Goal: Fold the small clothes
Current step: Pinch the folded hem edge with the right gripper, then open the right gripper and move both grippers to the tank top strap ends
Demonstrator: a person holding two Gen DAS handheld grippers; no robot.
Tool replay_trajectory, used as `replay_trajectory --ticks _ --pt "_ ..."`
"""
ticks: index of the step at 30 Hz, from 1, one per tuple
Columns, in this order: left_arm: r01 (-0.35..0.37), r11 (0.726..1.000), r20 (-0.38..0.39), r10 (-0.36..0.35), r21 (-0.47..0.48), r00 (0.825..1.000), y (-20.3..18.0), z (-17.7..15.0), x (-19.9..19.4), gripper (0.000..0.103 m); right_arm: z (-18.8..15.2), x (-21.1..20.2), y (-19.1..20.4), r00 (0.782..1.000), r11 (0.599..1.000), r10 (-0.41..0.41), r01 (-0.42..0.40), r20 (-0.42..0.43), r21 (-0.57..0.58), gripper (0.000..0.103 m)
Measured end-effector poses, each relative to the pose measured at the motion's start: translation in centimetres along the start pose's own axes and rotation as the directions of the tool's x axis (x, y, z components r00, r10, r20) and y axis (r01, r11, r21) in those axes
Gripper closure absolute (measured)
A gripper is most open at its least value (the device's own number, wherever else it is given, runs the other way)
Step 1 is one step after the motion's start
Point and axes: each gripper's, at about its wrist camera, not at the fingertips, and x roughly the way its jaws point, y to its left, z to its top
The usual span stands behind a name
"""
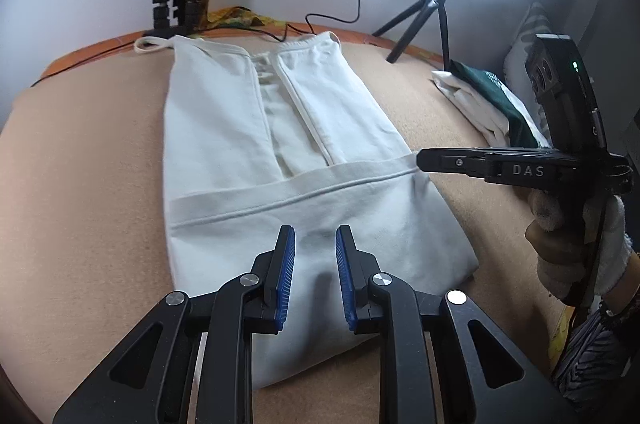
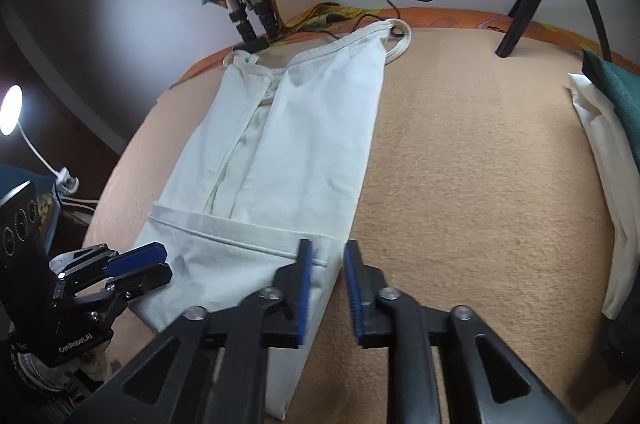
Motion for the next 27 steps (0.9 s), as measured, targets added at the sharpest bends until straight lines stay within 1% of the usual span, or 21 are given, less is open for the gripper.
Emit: replay_trajectory --ticks 2,3,4,5,6,7,10,12,14,19,22,24,27 --pt "0.005 1.0 0.012 -0.004 -0.025 1.0 0.7 0.3 -0.6 0.084 0.3 -0.8 -0.4 0.999 1.0 0.025 -0.026 0.019 0.011 0.067" --pt "0.007 0.999 0.022 -0.006 -0.04 1.0 1.1 0.5 -1.0 0.084 0.4 -1.0 -0.6 0.999 1.0 0.024 -0.024 0.029 0.009 0.066" --pt "0.009 0.998 0.03 -0.007 -0.056 1.0 1.7 0.8 -1.2 0.078 0.7 -1.4 -0.7 0.999 1.0 0.019 -0.019 0.039 0.006 0.065" --pt "0.01 0.997 0.034 -0.007 -0.074 0.999 2.4 1.2 -1.4 0.07 1.0 -1.6 -0.8 0.999 1.0 0.02 -0.021 0.048 0.002 0.063" --pt "0.007 0.996 0.039 -0.003 -0.094 0.999 3.0 1.6 -1.5 0.055 1.3 -1.8 -0.9 0.998 1.0 0.024 -0.024 0.053 -0.001 0.061" --pt "0.003 0.993 0.049 0.002 -0.115 0.999 3.7 1.9 -1.6 0.053 1.7 -1.9 -1.0 0.998 1.0 0.031 -0.031 0.058 -0.003 0.061" --pt "0.007 0.989 0.054 0.001 -0.146 0.999 5.3 3.4 -1.6 0.053 2.8 -1.6 -0.9 0.997 0.999 0.045 -0.043 0.062 -0.028 0.056" --pt "0.01 0.988 0.059 0.0 -0.157 0.998 6.3 4.4 -1.4 0.053 3.6 -1.3 -0.8 0.996 0.997 0.052 -0.048 0.068 -0.056 0.046" --pt "0.02 0.983 0.065 -0.008 -0.182 0.998 7.6 5.4 -1.1 0.053 4.4 -0.9 -0.9 0.995 0.996 0.057 -0.052 0.076 -0.069 0.044" --pt "0.063 0.963 0.059 -0.049 -0.261 0.997 11.1 8.3 1.0 0.053 6.9 1.1 -2.5 0.994 0.997 0.081 -0.079 0.067 -0.025 0.044" --pt "0.081 0.951 0.066 -0.064 -0.297 0.996 12.6 9.6 2.2 0.053 8.7 2.0 -3.8 0.99 0.993 0.113 -0.115 0.081 0.024 0.044" --pt "0.095 0.947 0.07 -0.077 -0.306 0.995 13.2 10.4 3.1 0.053 9.8 2.6 -4.3 0.988 0.991 0.126 -0.13 0.089 0.042 0.047" --pt "0.112 0.944 0.064 -0.097 -0.312 0.993 13.8 11.4 4.7 0.053 11.3 3.8 -4.6 0.989 0.99 0.132 -0.135 0.071 0.04 0.053"
